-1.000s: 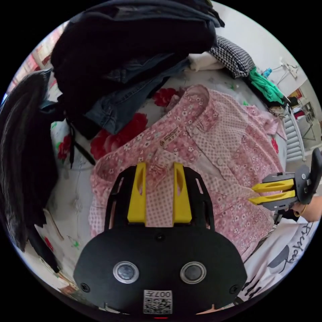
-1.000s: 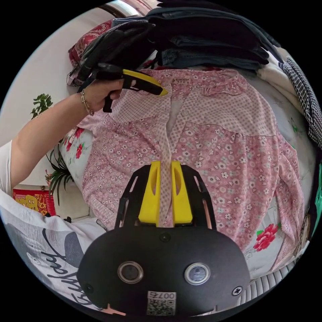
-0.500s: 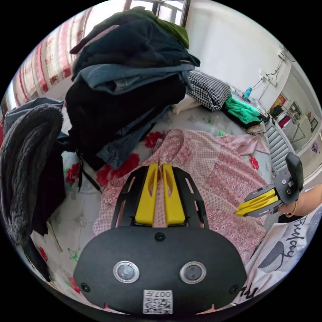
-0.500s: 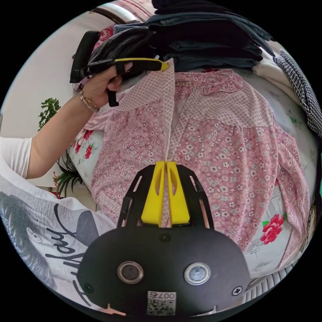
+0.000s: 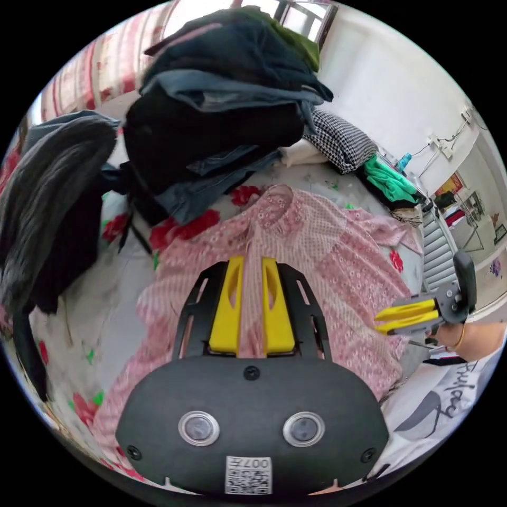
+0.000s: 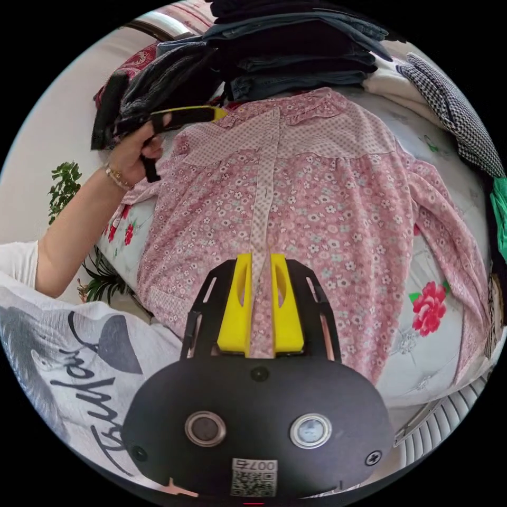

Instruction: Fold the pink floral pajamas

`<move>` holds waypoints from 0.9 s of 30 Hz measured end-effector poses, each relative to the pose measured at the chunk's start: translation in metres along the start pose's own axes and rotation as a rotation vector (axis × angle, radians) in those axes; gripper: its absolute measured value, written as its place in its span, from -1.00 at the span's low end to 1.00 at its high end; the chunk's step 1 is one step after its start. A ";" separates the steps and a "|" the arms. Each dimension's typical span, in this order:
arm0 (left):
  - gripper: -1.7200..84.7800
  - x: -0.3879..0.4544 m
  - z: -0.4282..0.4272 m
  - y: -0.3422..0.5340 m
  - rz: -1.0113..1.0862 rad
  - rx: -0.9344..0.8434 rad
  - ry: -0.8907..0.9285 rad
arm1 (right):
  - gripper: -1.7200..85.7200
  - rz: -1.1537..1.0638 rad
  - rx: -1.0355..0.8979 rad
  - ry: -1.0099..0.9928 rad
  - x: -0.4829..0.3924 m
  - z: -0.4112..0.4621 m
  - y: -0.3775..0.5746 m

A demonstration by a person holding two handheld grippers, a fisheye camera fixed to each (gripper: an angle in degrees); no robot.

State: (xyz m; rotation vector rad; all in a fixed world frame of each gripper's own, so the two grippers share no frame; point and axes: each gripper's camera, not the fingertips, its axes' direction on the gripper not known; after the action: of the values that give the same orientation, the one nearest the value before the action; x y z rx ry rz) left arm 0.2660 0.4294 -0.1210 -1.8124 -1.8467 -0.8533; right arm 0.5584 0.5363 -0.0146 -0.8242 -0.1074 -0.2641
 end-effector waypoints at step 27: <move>-0.97 0.017 -0.089 0.339 -0.274 -0.348 -0.124 | -0.96 -0.213 -0.140 -0.199 -0.062 0.002 0.148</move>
State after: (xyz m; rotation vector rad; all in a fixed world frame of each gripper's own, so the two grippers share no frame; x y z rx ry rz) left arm 0.5889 0.3698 0.0019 -1.8709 -2.1710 -1.2540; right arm 0.5395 0.6452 -0.1306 -0.9786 -0.3678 -0.3929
